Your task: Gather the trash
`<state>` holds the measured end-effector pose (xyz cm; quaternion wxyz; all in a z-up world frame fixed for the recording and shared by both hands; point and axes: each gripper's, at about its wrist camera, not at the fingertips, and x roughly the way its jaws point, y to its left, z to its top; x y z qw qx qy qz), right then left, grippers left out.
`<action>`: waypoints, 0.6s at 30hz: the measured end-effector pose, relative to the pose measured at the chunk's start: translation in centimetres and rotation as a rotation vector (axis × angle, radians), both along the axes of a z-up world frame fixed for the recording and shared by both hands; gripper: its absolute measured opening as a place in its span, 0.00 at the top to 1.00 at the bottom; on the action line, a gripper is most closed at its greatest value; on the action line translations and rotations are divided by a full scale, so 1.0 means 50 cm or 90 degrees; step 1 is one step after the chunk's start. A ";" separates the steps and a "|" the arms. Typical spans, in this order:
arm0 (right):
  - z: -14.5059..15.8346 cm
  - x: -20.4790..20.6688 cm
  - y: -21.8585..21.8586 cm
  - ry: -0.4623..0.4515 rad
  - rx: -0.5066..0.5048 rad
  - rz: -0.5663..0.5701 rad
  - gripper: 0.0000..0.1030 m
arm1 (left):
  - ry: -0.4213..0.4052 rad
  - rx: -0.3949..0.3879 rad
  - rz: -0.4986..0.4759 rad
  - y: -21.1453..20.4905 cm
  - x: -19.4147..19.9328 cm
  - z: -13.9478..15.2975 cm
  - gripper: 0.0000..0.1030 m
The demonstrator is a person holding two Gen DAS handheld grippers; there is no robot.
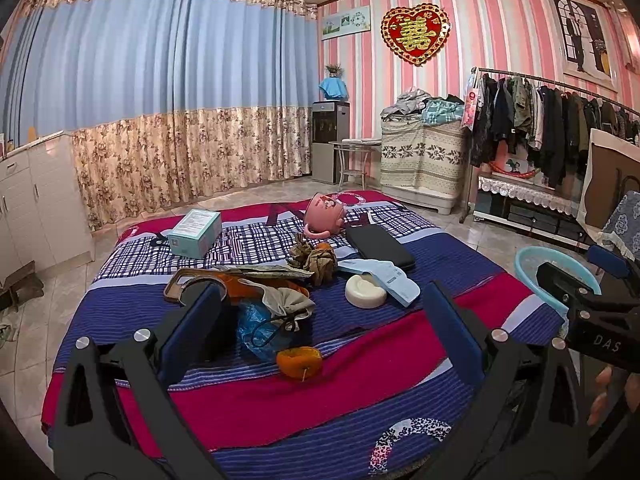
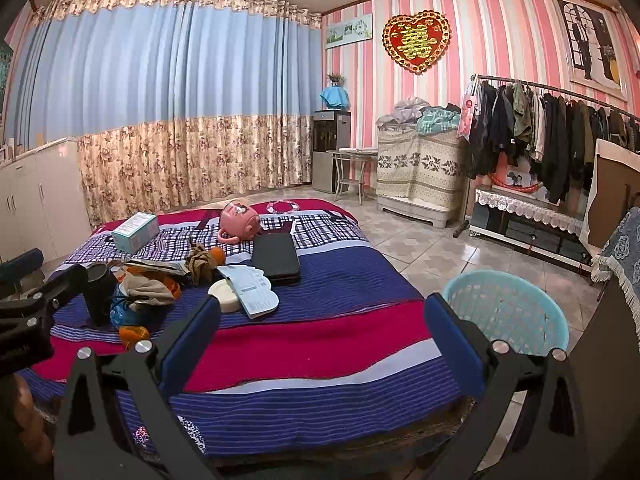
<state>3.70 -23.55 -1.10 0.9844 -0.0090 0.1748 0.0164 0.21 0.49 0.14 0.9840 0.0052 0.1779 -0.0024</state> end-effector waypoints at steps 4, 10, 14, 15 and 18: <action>-0.006 0.004 -0.002 0.001 0.003 0.002 0.04 | 0.000 0.000 0.000 0.001 0.000 0.000 0.05; -0.010 0.006 -0.003 0.001 0.003 0.003 0.04 | 0.001 -0.001 0.000 0.001 0.001 0.001 0.05; -0.012 0.007 0.000 0.002 0.000 0.003 0.04 | 0.001 0.000 0.000 0.000 0.001 0.000 0.05; -0.013 0.007 0.000 0.001 -0.001 0.003 0.04 | 0.001 0.000 0.001 0.002 0.002 0.000 0.05; -0.015 0.008 0.001 0.001 -0.005 0.002 0.04 | 0.002 -0.001 0.001 0.008 0.001 -0.005 0.05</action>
